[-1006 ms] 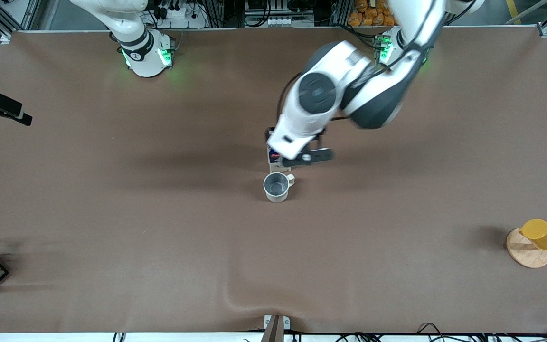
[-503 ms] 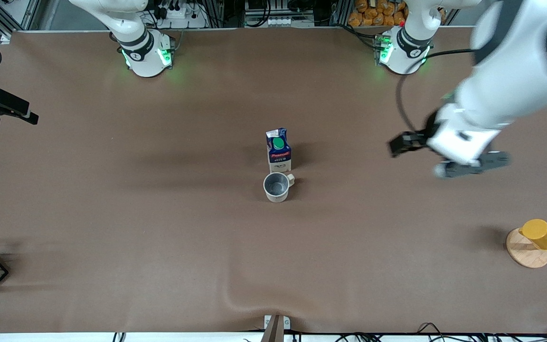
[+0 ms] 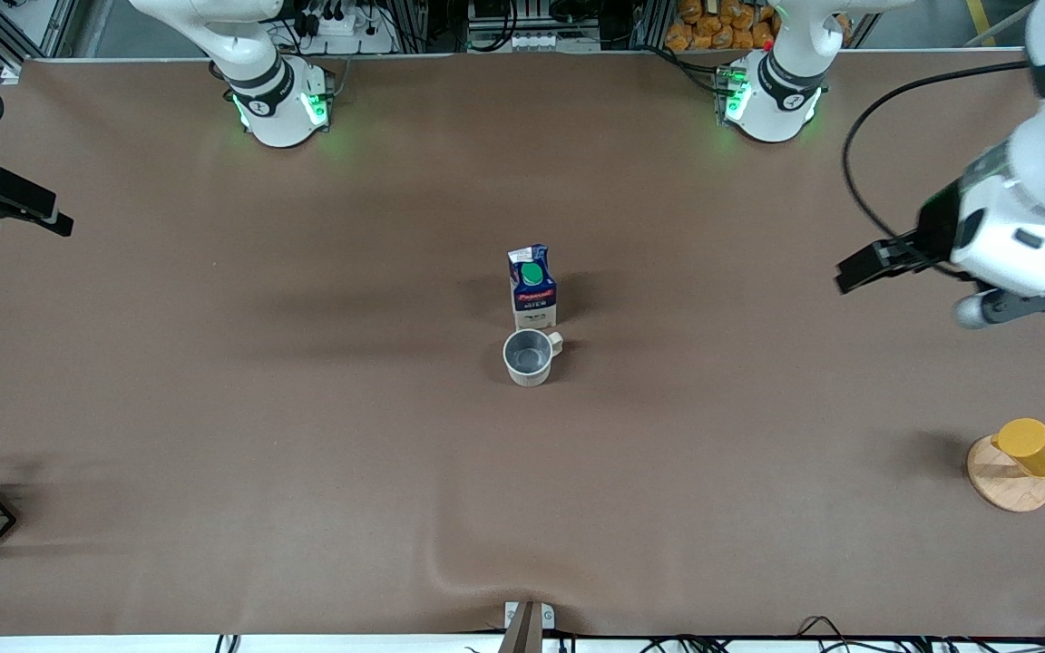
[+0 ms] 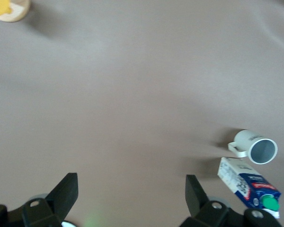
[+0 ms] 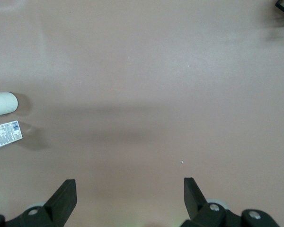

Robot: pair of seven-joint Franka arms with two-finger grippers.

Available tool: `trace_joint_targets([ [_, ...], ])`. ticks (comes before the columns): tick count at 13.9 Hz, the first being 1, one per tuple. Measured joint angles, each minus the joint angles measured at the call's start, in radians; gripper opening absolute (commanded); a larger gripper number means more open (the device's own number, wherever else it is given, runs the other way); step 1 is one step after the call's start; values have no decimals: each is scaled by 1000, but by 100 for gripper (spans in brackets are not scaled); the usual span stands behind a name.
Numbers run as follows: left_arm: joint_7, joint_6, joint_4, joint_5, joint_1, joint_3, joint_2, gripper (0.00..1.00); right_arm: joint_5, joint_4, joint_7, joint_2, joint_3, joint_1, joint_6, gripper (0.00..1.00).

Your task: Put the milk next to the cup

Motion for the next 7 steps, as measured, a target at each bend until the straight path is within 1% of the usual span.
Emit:
trace_joint_targets([
  [2, 60, -26, -9, 0, 48, 1, -25, 100, -1, -1, 0, 0, 0, 0, 0, 100],
  [4, 97, -28, -55, 0, 65, 12, -70, 100, -5, -2, 0, 0, 0, 2, 0, 100],
  [7, 156, -20, -139, 0, 61, 47, -151, 100, -75, -2, 0, 0, 19, 9, 8, 100],
])
